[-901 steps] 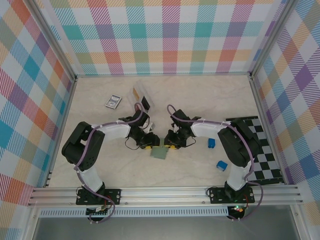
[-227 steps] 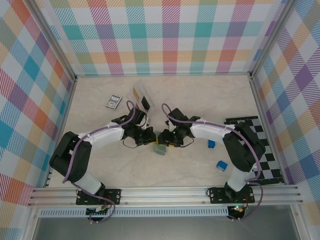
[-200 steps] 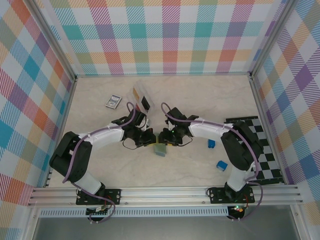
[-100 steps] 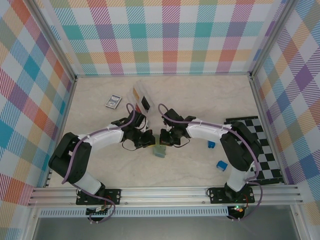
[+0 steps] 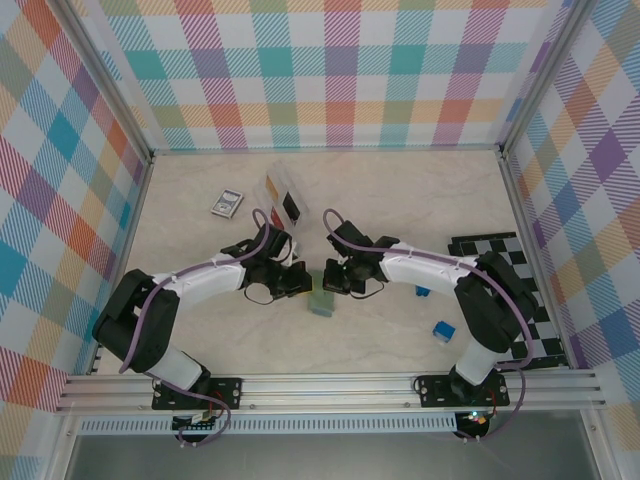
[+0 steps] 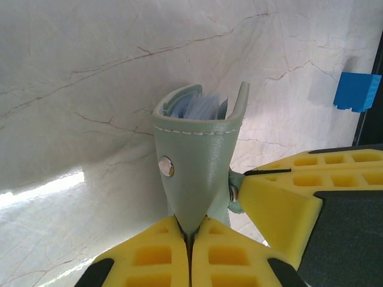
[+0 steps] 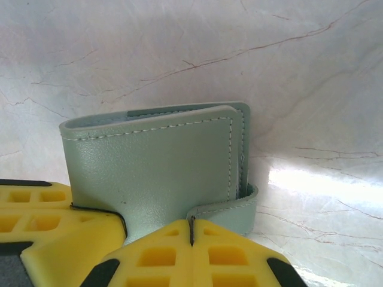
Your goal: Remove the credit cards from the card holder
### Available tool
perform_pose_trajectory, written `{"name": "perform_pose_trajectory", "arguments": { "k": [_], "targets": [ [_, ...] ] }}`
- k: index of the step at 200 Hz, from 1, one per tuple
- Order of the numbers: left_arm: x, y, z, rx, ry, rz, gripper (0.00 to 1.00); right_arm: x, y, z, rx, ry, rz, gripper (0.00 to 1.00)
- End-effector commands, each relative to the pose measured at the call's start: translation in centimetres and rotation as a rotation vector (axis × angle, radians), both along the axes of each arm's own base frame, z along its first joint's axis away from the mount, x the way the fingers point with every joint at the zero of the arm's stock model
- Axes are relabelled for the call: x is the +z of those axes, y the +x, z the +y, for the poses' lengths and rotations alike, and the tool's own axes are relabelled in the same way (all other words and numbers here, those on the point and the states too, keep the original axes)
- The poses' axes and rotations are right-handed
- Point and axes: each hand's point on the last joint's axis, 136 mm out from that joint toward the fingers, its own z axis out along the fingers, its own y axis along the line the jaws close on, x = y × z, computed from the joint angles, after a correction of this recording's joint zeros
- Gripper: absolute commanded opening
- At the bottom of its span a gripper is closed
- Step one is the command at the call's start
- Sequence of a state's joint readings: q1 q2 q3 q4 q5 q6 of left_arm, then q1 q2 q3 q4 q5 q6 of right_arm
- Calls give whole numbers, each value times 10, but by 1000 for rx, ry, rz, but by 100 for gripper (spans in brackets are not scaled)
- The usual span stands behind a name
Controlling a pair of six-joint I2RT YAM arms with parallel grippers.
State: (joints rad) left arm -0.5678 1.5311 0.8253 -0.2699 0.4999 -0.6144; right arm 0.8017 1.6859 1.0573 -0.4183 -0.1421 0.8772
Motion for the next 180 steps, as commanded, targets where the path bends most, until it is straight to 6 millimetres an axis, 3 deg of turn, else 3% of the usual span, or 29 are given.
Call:
{"name": "perform_pose_trajectory", "arguments": {
  "k": [1,42,64,94,124,180],
  "targets": [
    [-13,-4,27,73,90,33,0,-32,-13,-55,-85,-248,67,1],
    [-20,-1,34,113,91,56,0,-37,-15,-60,-99,-288,90,0],
    [-23,-2,31,104,73,65,0,-34,-12,-49,-80,-231,74,0],
    [-18,0,29,93,51,51,0,-16,-1,-31,-36,-138,7,31],
    [-15,1,30,91,66,50,24,-16,-1,-10,41,-79,32,41],
    [-6,7,44,115,161,39,61,-25,-1,-3,63,-86,77,35]
  ]
}}
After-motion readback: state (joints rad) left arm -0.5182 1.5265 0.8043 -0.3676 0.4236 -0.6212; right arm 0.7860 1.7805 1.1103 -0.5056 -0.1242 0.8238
